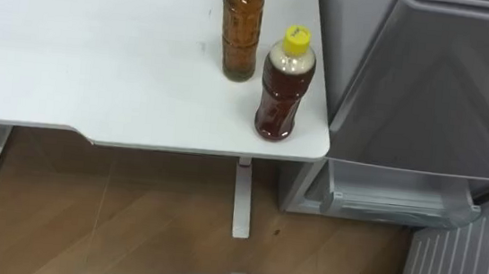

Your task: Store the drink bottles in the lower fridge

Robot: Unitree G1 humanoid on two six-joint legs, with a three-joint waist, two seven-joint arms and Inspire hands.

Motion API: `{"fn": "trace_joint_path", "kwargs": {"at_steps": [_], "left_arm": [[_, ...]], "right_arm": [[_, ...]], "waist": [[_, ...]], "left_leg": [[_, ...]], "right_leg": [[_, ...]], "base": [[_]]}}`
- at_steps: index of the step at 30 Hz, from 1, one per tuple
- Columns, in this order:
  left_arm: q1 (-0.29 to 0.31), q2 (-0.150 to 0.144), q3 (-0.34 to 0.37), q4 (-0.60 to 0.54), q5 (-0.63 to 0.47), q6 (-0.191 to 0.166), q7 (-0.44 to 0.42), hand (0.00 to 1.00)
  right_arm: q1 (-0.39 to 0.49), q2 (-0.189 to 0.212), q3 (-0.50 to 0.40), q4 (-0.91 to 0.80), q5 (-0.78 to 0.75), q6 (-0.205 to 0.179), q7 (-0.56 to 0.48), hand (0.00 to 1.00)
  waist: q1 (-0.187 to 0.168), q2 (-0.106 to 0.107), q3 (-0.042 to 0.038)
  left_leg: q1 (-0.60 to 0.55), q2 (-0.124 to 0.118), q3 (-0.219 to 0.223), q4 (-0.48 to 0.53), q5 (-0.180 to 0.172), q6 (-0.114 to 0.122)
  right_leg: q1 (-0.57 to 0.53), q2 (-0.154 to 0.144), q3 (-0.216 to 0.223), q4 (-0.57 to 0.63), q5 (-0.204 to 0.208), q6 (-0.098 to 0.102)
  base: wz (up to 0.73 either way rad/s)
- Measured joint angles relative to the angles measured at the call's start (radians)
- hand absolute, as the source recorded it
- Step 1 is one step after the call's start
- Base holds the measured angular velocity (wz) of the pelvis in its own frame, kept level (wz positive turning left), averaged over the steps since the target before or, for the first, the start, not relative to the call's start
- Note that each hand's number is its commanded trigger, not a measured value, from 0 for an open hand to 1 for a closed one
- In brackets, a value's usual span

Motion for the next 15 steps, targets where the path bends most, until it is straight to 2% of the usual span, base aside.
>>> {"fn": "trace_joint_path", "kwargs": {"at_steps": [8, 12, 15], "left_arm": [[-0.001, 0.000, 0.000, -0.001, 0.000, 0.000, -0.005, 0.00], [-0.002, -0.001, 0.000, 0.000, -0.001, 0.000, -0.008, 0.00], [-0.001, -0.002, 0.000, 0.003, -0.001, 0.000, -0.008, 0.00]], "right_arm": [[-0.001, 0.000, 0.001, -0.001, -0.003, 0.018, 0.033, 0.00], [-0.001, 0.000, 0.001, -0.002, -0.001, 0.021, 0.050, 0.00], [-0.002, 0.000, 0.001, -0.002, 0.003, 0.021, 0.053, 0.00]], "waist": [[0.000, -0.001, 0.0015], [0.002, -0.001, 0.0078], [0.003, -0.001, 0.0090]], "left_leg": [[0.000, 0.001, 0.000, -0.001, -0.001, 0.000], [-0.002, 0.001, 0.000, -0.002, -0.002, -0.001], [-0.002, 0.001, 0.001, -0.002, -0.003, 0.000]], "right_leg": [[-0.002, 0.001, 0.002, 0.003, 0.000, 0.000], [-0.005, 0.001, 0.003, 0.008, 0.000, 0.000], [-0.007, 0.001, 0.003, 0.011, 0.000, 0.000]], "base": [[0.00], [0.00], [0.00]]}}
